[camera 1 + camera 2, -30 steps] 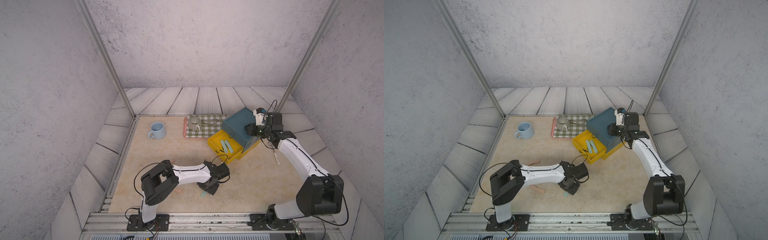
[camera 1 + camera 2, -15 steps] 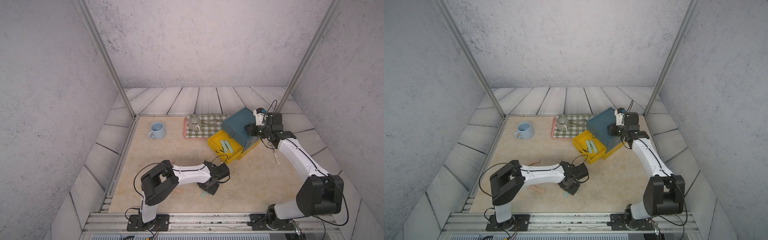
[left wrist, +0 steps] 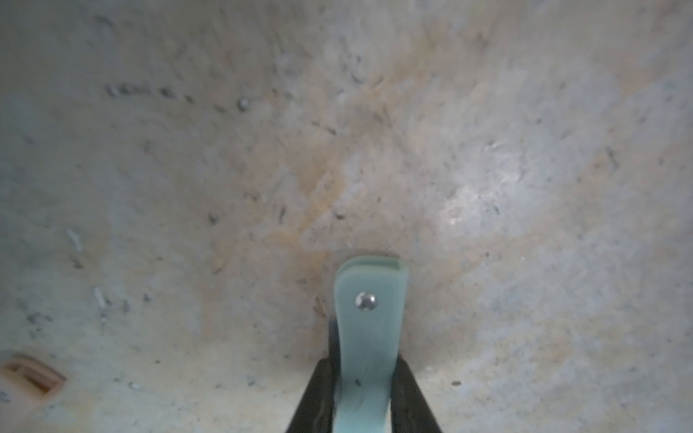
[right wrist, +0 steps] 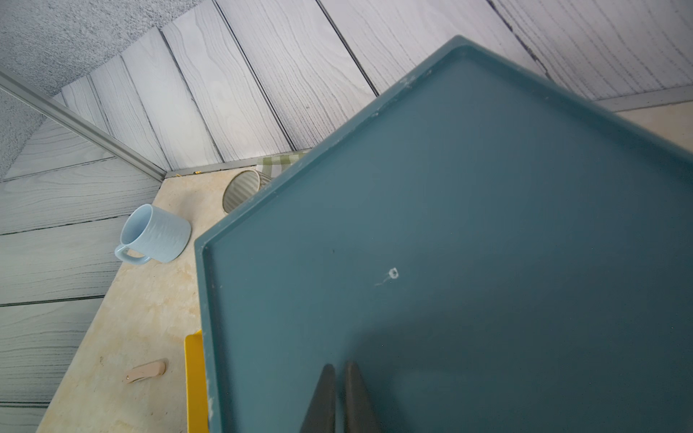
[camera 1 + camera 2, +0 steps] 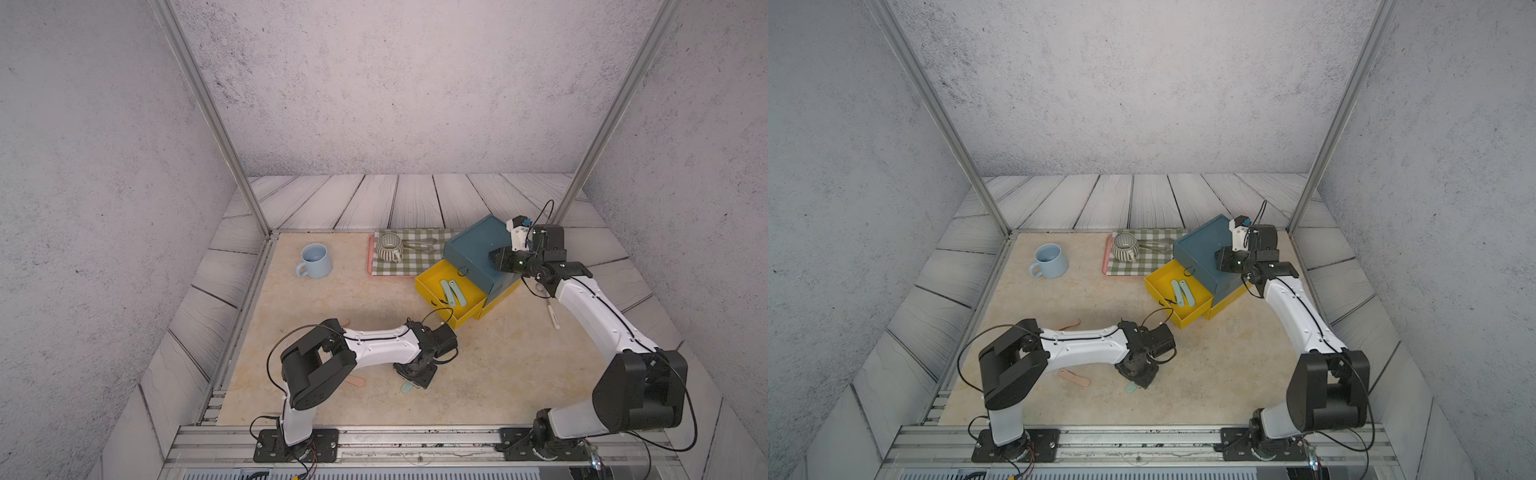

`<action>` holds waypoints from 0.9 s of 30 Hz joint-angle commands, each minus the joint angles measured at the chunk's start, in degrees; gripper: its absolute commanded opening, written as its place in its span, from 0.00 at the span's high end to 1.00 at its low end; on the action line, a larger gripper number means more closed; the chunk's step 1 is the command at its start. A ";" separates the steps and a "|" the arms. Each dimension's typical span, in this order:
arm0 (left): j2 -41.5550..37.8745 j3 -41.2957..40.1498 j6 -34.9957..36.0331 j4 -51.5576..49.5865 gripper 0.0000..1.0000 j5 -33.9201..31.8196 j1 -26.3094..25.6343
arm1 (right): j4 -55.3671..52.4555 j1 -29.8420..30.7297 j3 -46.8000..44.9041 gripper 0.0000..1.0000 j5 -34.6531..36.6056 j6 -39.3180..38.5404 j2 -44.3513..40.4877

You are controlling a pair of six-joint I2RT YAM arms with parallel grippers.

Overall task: Place the fruit knives into the drawer by color
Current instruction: Pick up the fruit knife from the center of the board.

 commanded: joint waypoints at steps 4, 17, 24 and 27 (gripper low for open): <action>2.43 -1.93 0.62 -1.52 1.00 -2.84 2.08 | -23.01 0.23 -6.83 0.90 4.60 0.23 5.85; 0.17 -2.02 -0.10 -3.85 1.00 -5.03 3.01 | -22.87 0.26 -7.01 0.90 4.56 0.37 5.84; -3.01 -0.76 -0.01 -6.52 1.00 -6.52 4.72 | -23.09 0.15 -6.84 0.90 4.60 0.29 5.92; -5.11 0.81 -0.15 -8.19 1.00 -7.27 5.29 | -23.23 0.20 -6.68 0.89 4.61 0.29 6.06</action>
